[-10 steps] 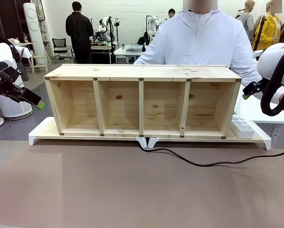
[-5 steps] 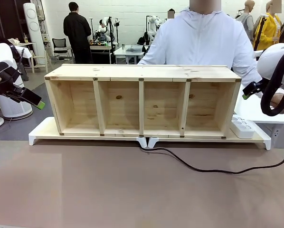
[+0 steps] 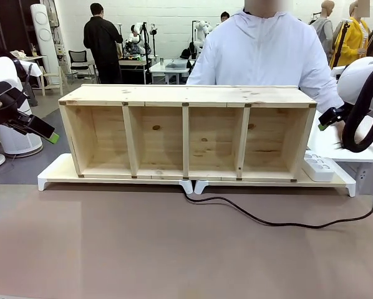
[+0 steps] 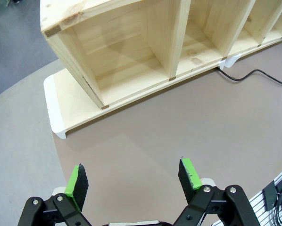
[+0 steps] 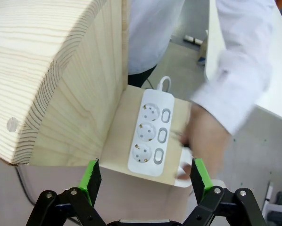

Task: Perform cable management.
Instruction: Release the Power Cable when the human grasps it.

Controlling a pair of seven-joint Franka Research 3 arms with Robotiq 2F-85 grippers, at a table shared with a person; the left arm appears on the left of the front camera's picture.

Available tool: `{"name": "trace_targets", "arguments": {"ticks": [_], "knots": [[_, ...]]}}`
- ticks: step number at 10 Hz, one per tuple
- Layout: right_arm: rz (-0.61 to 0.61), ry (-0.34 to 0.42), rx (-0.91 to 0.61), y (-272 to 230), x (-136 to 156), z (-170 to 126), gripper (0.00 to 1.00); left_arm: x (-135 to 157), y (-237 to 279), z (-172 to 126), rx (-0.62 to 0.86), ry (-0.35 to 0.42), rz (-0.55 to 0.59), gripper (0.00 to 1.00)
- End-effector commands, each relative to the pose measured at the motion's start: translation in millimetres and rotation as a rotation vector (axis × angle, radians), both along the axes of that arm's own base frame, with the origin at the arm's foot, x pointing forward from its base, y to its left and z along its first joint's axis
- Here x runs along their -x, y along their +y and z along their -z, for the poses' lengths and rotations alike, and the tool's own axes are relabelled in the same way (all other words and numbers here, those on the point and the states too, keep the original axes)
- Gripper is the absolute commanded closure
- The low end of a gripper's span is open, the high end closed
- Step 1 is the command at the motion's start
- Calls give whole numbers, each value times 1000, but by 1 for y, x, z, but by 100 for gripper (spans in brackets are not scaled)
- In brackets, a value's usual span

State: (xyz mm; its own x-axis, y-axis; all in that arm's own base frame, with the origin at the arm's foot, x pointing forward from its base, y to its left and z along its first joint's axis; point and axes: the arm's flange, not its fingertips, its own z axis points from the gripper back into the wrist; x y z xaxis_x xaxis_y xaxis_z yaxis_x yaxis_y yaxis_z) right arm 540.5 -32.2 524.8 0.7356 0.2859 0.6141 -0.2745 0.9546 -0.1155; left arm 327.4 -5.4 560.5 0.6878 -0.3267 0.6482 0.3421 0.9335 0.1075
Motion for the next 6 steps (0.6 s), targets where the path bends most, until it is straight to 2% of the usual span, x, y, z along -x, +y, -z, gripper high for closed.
{"name": "trace_targets", "arguments": {"ticks": [1, 6], "knots": [[4, 0, -8, 0, 0, 0, 2, 0, 0, 0, 13, 2, -7, 0], [4, 0, -8, 0, 0, 0, 2, 0, 0, 0, 13, 2, -7, 0]]}}
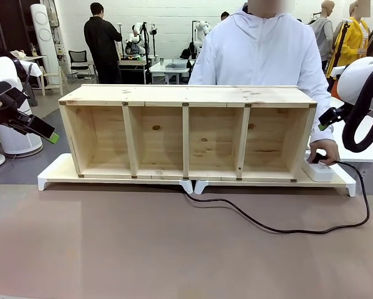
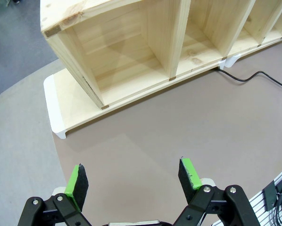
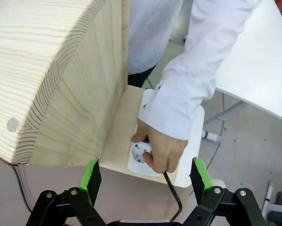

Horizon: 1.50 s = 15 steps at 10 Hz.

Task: Perform cable management.
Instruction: Release the Power Cable when the human grasps it.

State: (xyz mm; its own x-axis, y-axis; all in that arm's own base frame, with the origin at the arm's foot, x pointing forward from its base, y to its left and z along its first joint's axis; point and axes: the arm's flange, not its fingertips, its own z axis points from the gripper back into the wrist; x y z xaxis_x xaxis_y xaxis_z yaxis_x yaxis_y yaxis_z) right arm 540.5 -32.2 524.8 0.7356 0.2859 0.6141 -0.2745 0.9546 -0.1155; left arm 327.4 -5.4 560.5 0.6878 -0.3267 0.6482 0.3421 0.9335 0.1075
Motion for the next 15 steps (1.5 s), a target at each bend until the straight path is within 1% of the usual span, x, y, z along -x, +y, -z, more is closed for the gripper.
{"name": "trace_targets", "arguments": {"ticks": [1, 15], "knots": [[4, 0, -8, 0, 0, 0, 2, 0, 0, 0, 13, 2, -7, 0], [4, 0, -8, 0, 0, 0, 2, 0, 0, 0, 13, 2, -7, 0]]}}
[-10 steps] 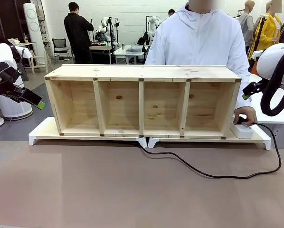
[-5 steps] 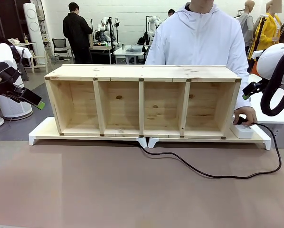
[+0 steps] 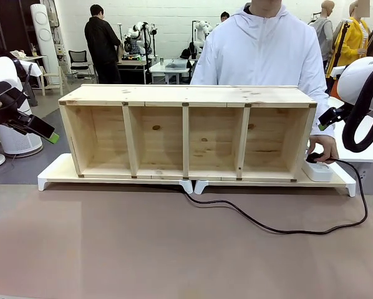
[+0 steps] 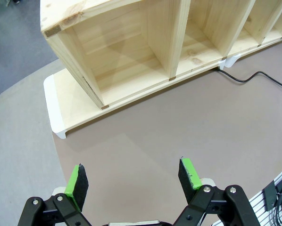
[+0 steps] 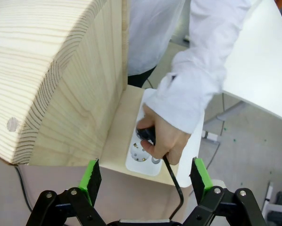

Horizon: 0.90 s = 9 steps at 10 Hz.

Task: Perform cable management.
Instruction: Release the Power Cable when the human grasps it.

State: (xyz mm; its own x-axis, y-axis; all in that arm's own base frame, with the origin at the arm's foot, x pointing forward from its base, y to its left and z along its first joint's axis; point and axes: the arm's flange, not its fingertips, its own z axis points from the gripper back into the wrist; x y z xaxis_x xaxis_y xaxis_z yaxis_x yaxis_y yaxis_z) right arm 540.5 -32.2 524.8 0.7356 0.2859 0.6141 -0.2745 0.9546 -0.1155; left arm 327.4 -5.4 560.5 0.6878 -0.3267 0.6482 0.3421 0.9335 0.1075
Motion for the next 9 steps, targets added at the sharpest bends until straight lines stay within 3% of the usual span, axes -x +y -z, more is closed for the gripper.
{"name": "trace_targets", "arguments": {"ticks": [1, 9], "knots": [[4, 0, -8, 0, 0, 0, 2, 0, 0, 0, 13, 2, -7, 0], [4, 0, -8, 0, 0, 0, 2, 0, 0, 0, 13, 2, -7, 0]]}}
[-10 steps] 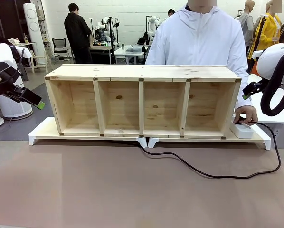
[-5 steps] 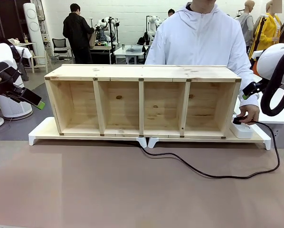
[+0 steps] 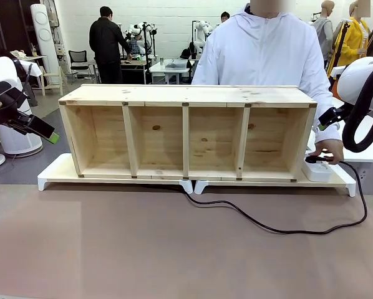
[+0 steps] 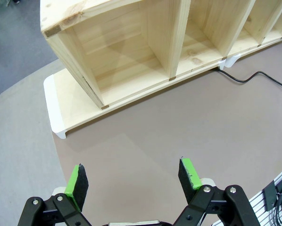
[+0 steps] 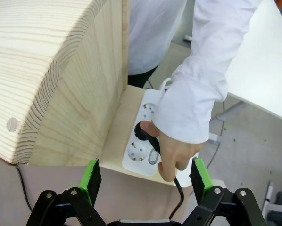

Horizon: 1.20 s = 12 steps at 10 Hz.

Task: Perform cable management.
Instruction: Release the Power Cable when the human grasps it.

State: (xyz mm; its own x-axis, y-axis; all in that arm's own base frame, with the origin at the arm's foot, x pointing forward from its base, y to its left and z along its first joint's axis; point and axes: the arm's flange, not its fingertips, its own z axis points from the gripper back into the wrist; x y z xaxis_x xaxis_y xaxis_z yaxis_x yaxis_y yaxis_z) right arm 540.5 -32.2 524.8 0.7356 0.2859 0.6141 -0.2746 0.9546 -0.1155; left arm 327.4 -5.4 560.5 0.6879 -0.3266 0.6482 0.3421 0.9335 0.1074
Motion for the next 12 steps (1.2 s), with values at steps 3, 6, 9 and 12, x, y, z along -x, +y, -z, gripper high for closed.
{"name": "trace_targets", "arguments": {"ticks": [3, 6, 9, 12], "knots": [[4, 0, -8, 0, 0, 0, 2, 0, 0, 0, 13, 2, -7, 0], [4, 0, -8, 0, 0, 0, 2, 0, 0, 0, 13, 2, -7, 0], [4, 0, -8, 0, 0, 0, 2, 0, 0, 0, 13, 2, -7, 0], [4, 0, -8, 0, 0, 0, 2, 0, 0, 0, 13, 2, -7, 0]]}}
